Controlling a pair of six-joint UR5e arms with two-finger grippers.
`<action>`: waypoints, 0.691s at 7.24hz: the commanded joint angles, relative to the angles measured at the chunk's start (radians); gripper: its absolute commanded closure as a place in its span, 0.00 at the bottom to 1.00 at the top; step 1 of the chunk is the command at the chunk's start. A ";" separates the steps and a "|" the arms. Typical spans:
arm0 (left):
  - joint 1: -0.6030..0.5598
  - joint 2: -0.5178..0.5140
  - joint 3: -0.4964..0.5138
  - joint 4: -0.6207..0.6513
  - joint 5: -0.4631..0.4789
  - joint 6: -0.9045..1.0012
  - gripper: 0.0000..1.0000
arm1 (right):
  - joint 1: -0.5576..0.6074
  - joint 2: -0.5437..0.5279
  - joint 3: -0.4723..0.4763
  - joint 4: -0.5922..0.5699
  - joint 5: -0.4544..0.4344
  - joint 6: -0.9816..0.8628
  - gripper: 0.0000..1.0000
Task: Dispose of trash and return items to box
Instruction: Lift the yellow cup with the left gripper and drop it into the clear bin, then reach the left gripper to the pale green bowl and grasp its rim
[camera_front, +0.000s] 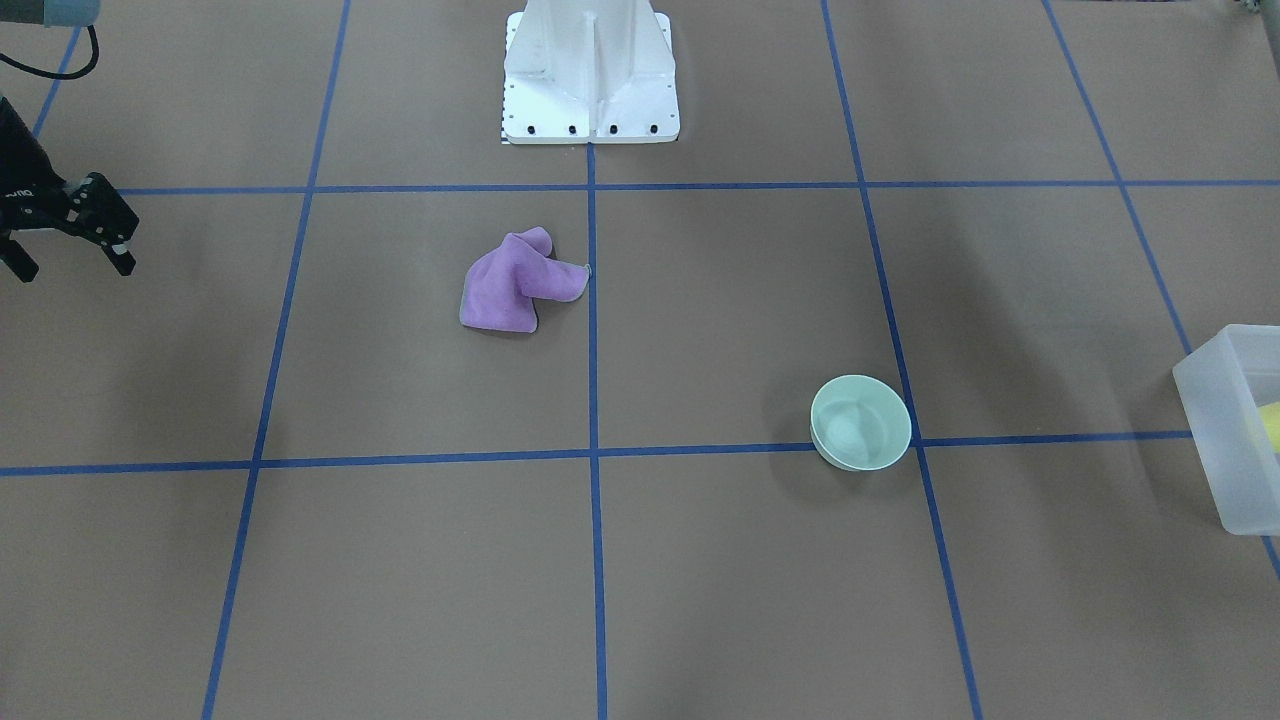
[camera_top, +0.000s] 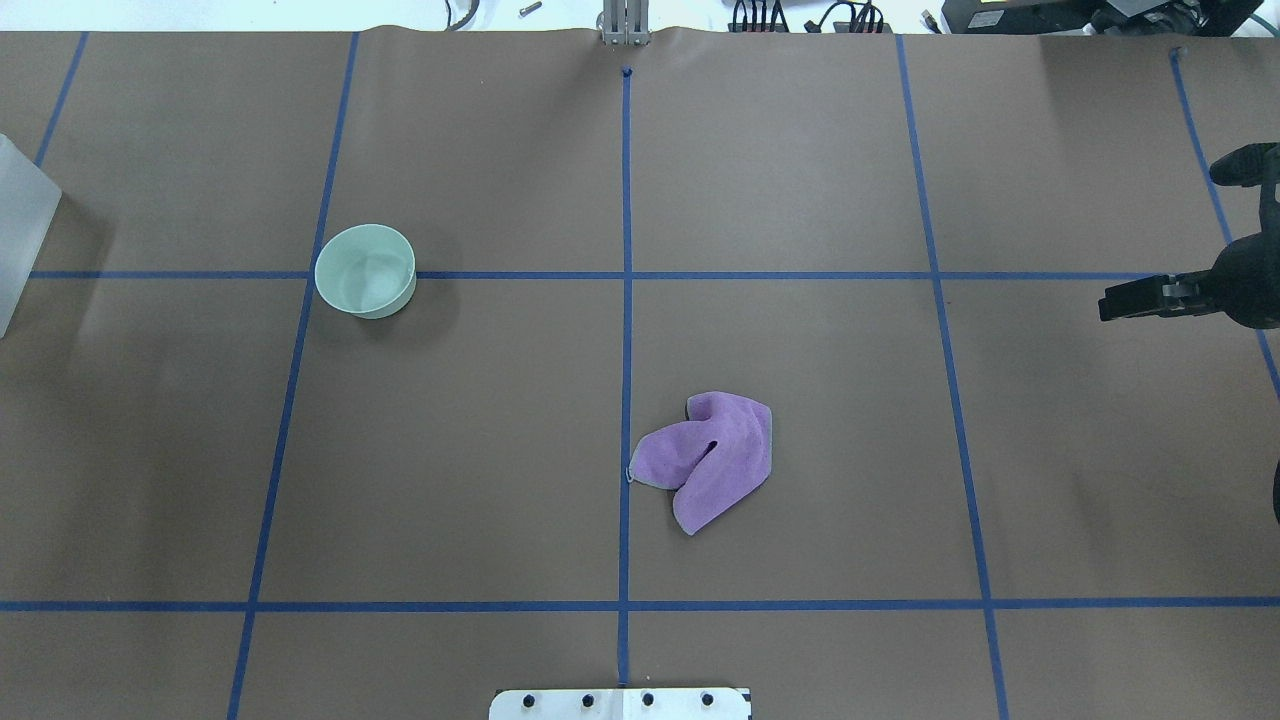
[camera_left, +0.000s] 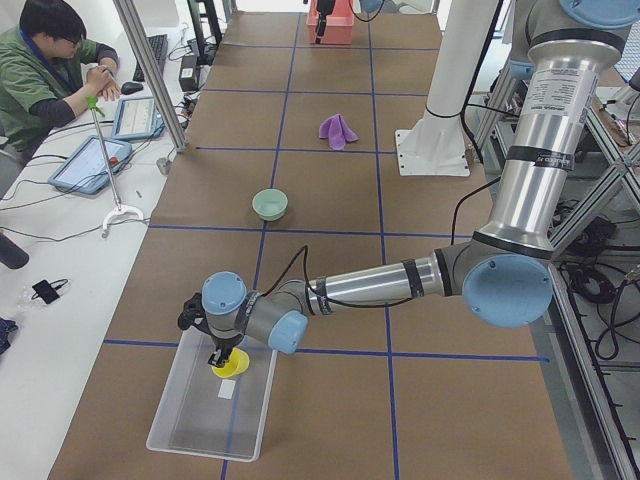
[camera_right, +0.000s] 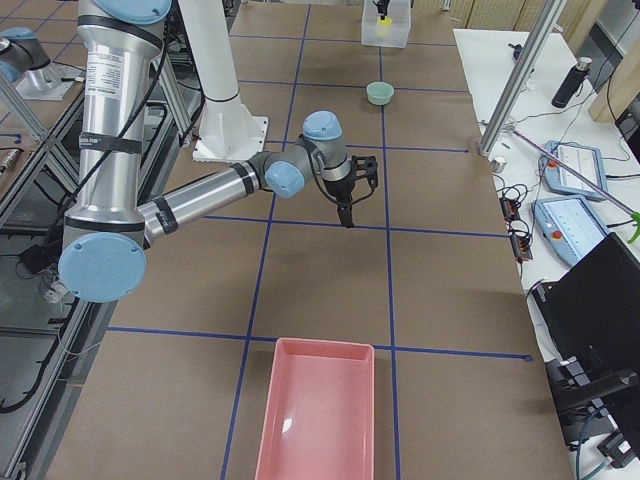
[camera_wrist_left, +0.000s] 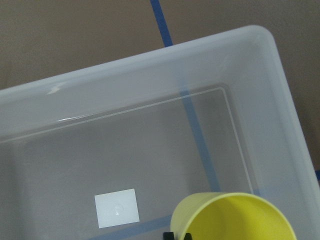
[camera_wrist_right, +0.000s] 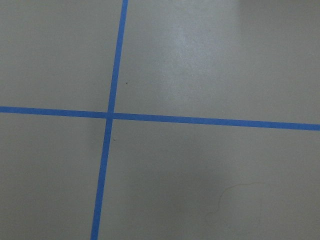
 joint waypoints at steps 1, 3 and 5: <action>-0.053 -0.003 -0.096 0.083 -0.026 -0.006 0.02 | -0.002 0.000 0.000 0.000 0.000 0.000 0.00; -0.072 -0.003 -0.375 0.403 -0.095 -0.056 0.02 | -0.008 0.000 0.000 0.000 0.000 0.000 0.00; 0.013 0.003 -0.562 0.442 -0.097 -0.382 0.02 | -0.014 0.000 -0.002 0.000 0.000 0.005 0.00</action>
